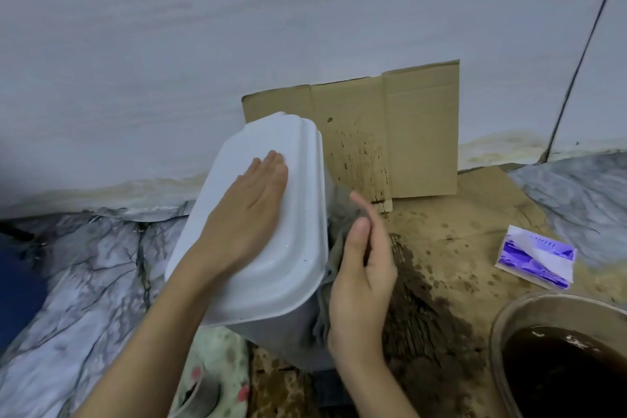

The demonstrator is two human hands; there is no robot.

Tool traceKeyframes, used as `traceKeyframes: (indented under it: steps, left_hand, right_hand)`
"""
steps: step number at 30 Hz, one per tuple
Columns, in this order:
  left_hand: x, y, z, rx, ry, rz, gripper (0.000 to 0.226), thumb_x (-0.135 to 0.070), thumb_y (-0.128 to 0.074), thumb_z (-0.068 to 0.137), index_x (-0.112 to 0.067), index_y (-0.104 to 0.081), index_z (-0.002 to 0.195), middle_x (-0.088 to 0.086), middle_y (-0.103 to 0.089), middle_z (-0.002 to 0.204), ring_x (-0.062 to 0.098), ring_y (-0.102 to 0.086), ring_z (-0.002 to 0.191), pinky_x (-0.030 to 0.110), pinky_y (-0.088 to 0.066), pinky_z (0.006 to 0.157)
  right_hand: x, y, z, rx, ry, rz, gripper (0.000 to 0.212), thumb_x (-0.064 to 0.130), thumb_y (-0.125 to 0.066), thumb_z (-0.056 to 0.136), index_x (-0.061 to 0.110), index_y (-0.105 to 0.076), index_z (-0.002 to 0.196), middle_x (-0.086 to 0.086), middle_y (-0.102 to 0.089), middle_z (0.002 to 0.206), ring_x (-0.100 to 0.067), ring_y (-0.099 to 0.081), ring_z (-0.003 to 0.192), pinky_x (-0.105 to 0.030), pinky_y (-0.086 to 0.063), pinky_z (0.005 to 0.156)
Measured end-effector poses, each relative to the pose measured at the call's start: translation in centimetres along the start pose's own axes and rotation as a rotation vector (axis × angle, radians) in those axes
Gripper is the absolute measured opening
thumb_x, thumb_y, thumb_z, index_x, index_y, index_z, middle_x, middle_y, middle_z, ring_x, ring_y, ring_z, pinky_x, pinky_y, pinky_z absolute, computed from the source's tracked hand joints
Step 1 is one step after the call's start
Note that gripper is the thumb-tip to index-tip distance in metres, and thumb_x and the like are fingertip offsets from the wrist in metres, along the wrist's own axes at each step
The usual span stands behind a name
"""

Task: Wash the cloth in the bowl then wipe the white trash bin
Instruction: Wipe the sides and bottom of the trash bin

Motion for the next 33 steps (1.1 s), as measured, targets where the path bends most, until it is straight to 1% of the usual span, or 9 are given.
traceKeyframes:
  steps: [1, 3, 5, 7, 17, 20, 25, 30, 33]
  left_hand:
    - [-0.1, -0.3, 0.1, 0.007, -0.009, 0.003, 0.048, -0.043, -0.019, 0.101, -0.035, -0.017, 0.148, -0.033, -0.01, 0.145, -0.016, -0.007, 0.133, 0.009, -0.001, 0.106]
    - [-0.3, -0.6, 0.3, 0.005, -0.029, -0.002, 0.046, -0.039, -0.018, 0.103, -0.033, -0.018, 0.149, -0.027, -0.012, 0.152, -0.01, -0.008, 0.139, 0.012, -0.002, 0.11]
    - [-0.2, -0.6, 0.5, -0.01, -0.022, -0.03, 0.046, -0.039, -0.018, 0.103, -0.033, -0.021, 0.148, -0.024, -0.015, 0.153, -0.007, -0.011, 0.141, 0.015, -0.003, 0.113]
    - [0.1, -0.4, 0.6, -0.014, -0.008, -0.04, 0.045, -0.039, -0.018, 0.103, -0.034, -0.021, 0.148, -0.025, -0.017, 0.153, -0.007, -0.012, 0.141, 0.014, -0.004, 0.112]
    - [0.6, 0.1, 0.3, -0.048, 0.019, -0.112, 0.047, -0.048, -0.02, 0.1, -0.039, -0.025, 0.146, -0.038, -0.018, 0.133, -0.015, -0.015, 0.133, 0.011, -0.005, 0.107]
    - [0.7, 0.3, 0.3, -0.059, 0.029, -0.122, 0.047, -0.047, -0.021, 0.101, -0.038, -0.026, 0.146, -0.037, -0.02, 0.134, -0.017, -0.015, 0.129, 0.01, -0.005, 0.106]
    - [1.0, 0.6, 0.6, -0.054, 0.03, -0.12, 0.045, -0.045, -0.022, 0.102, -0.037, -0.027, 0.146, -0.029, -0.021, 0.149, -0.011, -0.015, 0.138, 0.012, -0.005, 0.108]
    - [1.8, 1.3, 0.3, -0.087, 0.044, -0.15, 0.048, -0.051, -0.023, 0.099, -0.041, -0.031, 0.145, -0.033, -0.022, 0.146, -0.013, -0.016, 0.136, 0.013, -0.007, 0.108]
    - [1.9, 1.5, 0.0, -0.074, 0.045, -0.134, 0.048, -0.051, -0.022, 0.099, -0.041, -0.029, 0.145, -0.037, -0.02, 0.14, -0.016, -0.015, 0.131, 0.009, -0.005, 0.103]
  right_hand:
    - [0.4, 0.1, 1.0, 0.031, 0.097, -0.088, 0.029, 0.038, -0.037, 0.098, 0.036, -0.059, 0.118, 0.021, -0.062, 0.109, 0.002, -0.057, 0.106, -0.017, -0.044, 0.091]
    - [0.9, 0.1, 3.0, 0.177, 0.252, -0.347, 0.028, 0.038, -0.034, 0.102, 0.036, -0.057, 0.118, 0.025, -0.06, 0.114, -0.001, -0.053, 0.109, -0.024, -0.044, 0.093]
    - [0.8, 0.4, 4.2, 0.306, 0.332, -0.549, 0.036, 0.043, -0.027, 0.098, 0.034, -0.057, 0.117, 0.024, -0.06, 0.11, -0.006, -0.05, 0.099, -0.035, -0.044, 0.089]
    - [1.0, 0.7, 4.4, 0.378, 0.407, -0.607, 0.037, 0.042, -0.026, 0.099, 0.03, -0.057, 0.114, 0.023, -0.059, 0.106, -0.009, -0.048, 0.092, -0.038, -0.043, 0.084]
    - [1.6, 2.2, -1.1, 0.445, 0.624, -0.444, 0.031, 0.034, -0.033, 0.101, 0.028, -0.064, 0.1, 0.023, -0.061, 0.091, -0.005, -0.05, 0.086, -0.034, -0.04, 0.077]
    - [0.7, 1.4, 0.6, 0.38, 0.511, -0.52, 0.035, 0.044, -0.024, 0.101, 0.033, -0.057, 0.106, 0.023, -0.058, 0.097, -0.002, -0.046, 0.092, -0.032, -0.038, 0.083]
    - [-0.4, -0.9, 5.9, 0.387, 0.312, -0.566, 0.038, 0.049, -0.022, 0.096, 0.034, -0.052, 0.114, 0.016, -0.059, 0.104, -0.011, -0.047, 0.094, -0.043, -0.042, 0.089]
    - [-0.8, -0.3, 1.2, 0.376, 0.378, -0.384, 0.035, 0.049, -0.028, 0.099, 0.037, -0.057, 0.114, 0.02, -0.055, 0.106, -0.006, -0.046, 0.101, -0.016, -0.038, 0.086]
    - [-1.4, 0.7, -2.7, 0.369, 0.508, -0.365, 0.031, 0.042, -0.03, 0.102, 0.037, -0.056, 0.117, 0.03, -0.052, 0.115, -0.009, -0.047, 0.104, -0.016, -0.038, 0.087]
Point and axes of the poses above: each hand's wrist, its own z-axis towards the middle knuckle, its own y-axis out of the back of the hand, x = y × z, the point moved 1 cm from there along z, towards the middle knuckle
